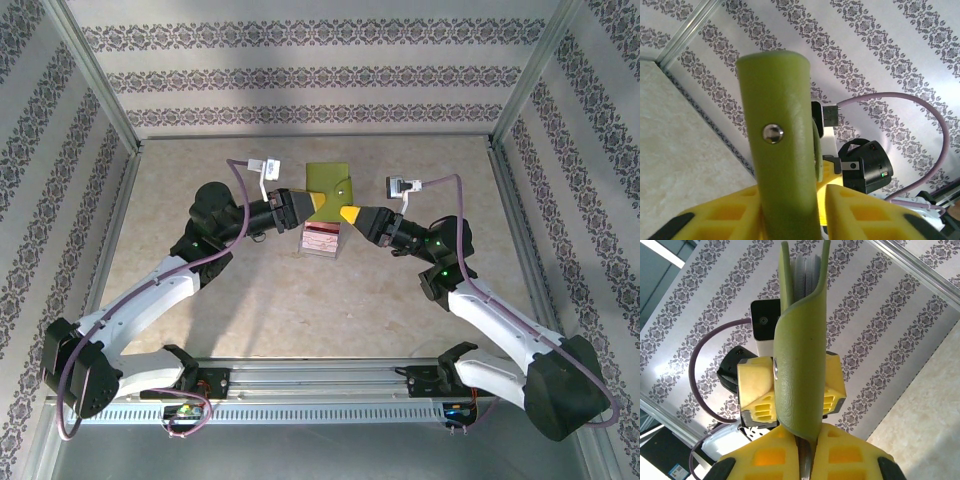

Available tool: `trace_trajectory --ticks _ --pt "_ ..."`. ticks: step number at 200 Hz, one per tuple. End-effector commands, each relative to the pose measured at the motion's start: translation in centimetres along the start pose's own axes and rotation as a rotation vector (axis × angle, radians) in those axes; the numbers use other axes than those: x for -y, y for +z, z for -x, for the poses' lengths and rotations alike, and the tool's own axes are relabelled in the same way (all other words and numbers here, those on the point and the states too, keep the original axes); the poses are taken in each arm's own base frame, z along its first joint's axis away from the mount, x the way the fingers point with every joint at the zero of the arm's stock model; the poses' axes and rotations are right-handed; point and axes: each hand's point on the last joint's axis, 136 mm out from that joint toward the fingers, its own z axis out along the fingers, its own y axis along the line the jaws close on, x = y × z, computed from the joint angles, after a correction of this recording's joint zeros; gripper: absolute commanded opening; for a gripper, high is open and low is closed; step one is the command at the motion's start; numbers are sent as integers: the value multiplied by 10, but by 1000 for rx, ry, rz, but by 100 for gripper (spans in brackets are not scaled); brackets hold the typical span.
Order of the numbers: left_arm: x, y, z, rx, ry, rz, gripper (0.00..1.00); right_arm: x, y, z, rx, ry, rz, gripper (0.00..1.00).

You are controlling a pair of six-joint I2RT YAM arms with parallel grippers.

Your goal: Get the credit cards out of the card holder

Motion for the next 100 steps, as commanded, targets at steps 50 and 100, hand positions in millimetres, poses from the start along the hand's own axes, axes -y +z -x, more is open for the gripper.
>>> trace_trajectory --ticks 50,100 --pt "11 -3 10 47 58 1 12 -10 2 6 29 -66 21 18" --pt "-33 -20 -9 -3 102 274 0 39 -20 0 49 -59 -231 57"
